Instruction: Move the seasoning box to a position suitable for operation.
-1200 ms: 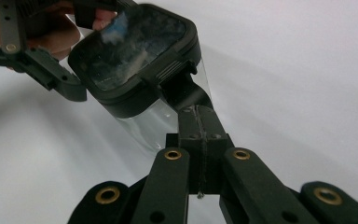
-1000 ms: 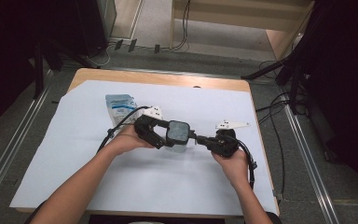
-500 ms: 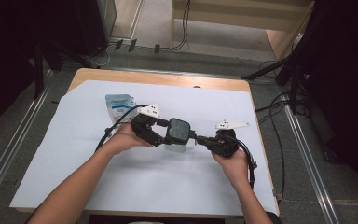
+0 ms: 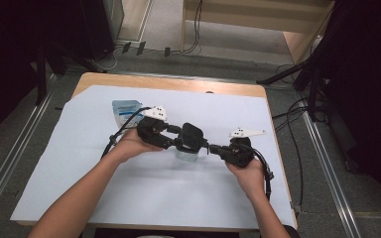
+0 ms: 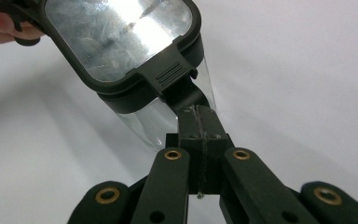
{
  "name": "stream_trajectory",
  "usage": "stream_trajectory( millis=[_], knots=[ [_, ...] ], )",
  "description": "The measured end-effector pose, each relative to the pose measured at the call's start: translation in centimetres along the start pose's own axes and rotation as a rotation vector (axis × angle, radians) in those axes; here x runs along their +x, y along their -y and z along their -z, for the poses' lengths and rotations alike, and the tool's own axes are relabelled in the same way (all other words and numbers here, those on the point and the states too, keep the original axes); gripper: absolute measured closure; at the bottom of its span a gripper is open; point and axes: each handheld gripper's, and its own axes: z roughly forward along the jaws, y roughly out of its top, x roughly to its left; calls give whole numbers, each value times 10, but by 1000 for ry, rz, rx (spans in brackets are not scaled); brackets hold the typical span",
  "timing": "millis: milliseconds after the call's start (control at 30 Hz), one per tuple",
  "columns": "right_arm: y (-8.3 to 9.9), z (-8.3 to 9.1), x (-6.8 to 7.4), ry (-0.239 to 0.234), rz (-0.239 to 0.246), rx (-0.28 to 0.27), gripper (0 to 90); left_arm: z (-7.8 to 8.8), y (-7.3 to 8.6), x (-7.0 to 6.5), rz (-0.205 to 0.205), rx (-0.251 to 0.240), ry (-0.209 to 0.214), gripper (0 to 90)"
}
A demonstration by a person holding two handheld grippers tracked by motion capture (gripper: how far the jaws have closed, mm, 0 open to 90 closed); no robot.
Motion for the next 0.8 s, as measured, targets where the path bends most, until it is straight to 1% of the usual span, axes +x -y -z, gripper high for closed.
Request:
stream_trajectory(
  millis=[33,67,100,133,167,233,267,300,333,367,400,467,533,633,667,800],
  knots=[
    [0,0,0,1,0,2,900,1,-2,0,-1,12,1,489],
    [0,0,0,-1,-4,3,900,1,-4,1,0,12,9,517],
    [0,0,0,-1,-4,4,900,2,-6,2,-2,22,30,578],
    [0,0,0,0,-3,2,900,2,-7,2,1,20,33,605],
    [0,0,0,-1,-3,1,900,2,-9,3,10,29,50,647],
    [0,0,0,0,-6,3,900,2,-11,4,9,49,60,688],
    [0,0,0,0,-8,4,900,2,-12,3,15,54,76,709],
    [0,0,0,0,-6,4,900,1,-13,3,14,62,80,748],
    [0,0,0,1,-8,6,900,2,-15,2,10,73,74,768],
    [0,-1,0,-1,-7,6,900,1,-16,2,14,72,83,804],
    [0,-1,0,-2,-7,7,900,1,-16,2,15,77,81,817],
    [0,-1,0,-3,-8,2,900,1,-18,5,59,76,103,832],
    [0,-1,0,-5,-10,0,900,2,-19,4,57,71,100,872],
    [0,-1,0,-5,-11,0,900,2,-20,2,41,68,101,900],
    [0,-1,0,-5,-10,-1,900,2,-20,2,31,68,100,900],
    [0,-1,-1,-6,-12,-3,900,2,-22,-1,25,73,110,900]
  ],
)
